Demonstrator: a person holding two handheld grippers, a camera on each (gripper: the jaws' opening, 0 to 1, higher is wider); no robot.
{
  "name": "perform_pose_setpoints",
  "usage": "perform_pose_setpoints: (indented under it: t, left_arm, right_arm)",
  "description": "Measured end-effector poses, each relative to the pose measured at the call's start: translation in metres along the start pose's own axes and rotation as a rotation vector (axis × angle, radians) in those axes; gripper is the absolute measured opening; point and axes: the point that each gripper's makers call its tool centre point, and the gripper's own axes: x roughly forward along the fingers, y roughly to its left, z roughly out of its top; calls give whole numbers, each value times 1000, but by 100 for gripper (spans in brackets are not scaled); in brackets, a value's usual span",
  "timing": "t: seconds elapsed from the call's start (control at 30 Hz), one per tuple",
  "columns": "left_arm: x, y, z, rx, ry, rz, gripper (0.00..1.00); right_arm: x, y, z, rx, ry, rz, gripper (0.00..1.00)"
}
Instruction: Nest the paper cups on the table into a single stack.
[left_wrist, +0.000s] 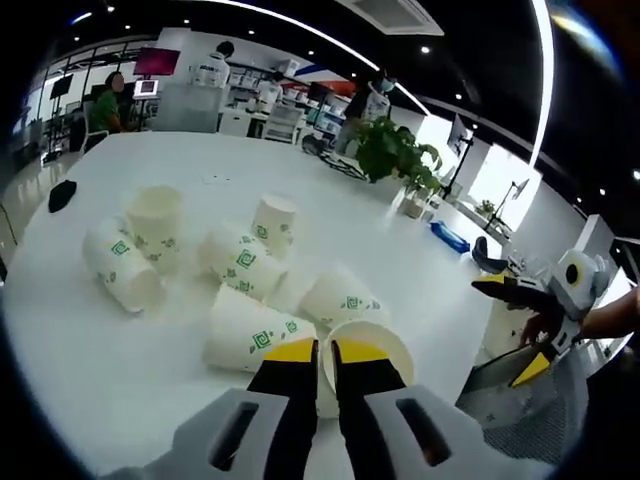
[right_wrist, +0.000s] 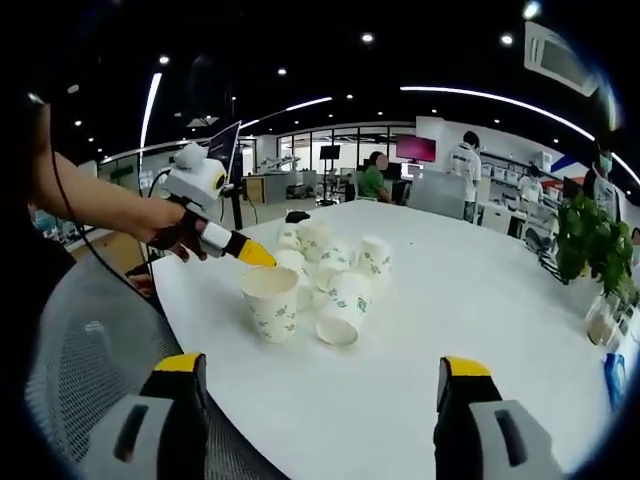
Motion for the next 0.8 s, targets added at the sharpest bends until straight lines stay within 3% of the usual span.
perform_pose_setpoints:
  t: [0.5, 0.8]
  left_arm:
    - [-14, 12, 14, 39, -25, 29, 4]
    - [-16, 35, 23, 90, -10, 57, 5]
  right_arm:
    - [0, 0, -2, 7, 1, 6, 96]
    - [0, -1, -1, 5, -3, 1, 96]
